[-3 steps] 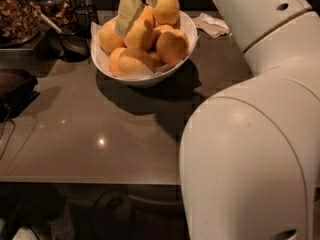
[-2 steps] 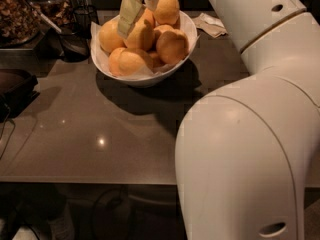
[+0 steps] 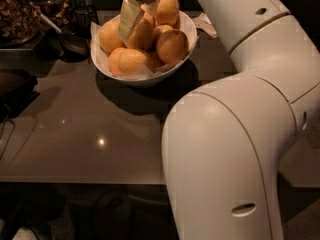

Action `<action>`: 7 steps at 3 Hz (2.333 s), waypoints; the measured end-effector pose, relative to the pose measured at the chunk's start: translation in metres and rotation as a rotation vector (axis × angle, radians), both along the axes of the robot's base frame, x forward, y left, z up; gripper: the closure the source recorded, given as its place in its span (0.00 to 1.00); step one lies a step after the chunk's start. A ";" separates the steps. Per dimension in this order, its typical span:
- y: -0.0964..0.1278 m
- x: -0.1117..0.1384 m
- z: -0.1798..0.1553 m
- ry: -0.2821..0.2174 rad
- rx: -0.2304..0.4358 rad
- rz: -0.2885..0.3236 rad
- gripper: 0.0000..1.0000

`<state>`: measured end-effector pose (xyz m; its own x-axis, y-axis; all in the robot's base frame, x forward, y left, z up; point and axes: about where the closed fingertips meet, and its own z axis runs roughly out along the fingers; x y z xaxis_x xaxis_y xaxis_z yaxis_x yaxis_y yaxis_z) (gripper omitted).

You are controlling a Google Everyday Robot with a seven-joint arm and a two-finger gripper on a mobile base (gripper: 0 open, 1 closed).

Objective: Pick orange from white bowl

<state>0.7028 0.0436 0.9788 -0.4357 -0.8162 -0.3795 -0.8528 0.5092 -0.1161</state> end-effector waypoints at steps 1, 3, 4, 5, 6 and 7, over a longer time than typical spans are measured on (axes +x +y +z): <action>-0.003 0.008 -0.013 0.021 -0.006 -0.019 0.26; -0.012 0.011 -0.039 0.070 -0.025 -0.032 0.30; -0.013 0.011 -0.038 0.069 -0.025 -0.032 0.49; -0.015 0.010 -0.038 0.064 -0.033 -0.023 0.72; -0.014 0.011 -0.035 0.064 -0.033 -0.023 0.96; -0.016 0.010 -0.036 0.053 -0.034 -0.008 1.00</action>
Offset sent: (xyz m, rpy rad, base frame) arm -0.0012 -0.0329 -0.0436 -0.0700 0.1324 -0.0510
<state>0.7125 0.0274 0.9432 -0.4607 -0.8246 -0.3283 -0.8542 0.5124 -0.0882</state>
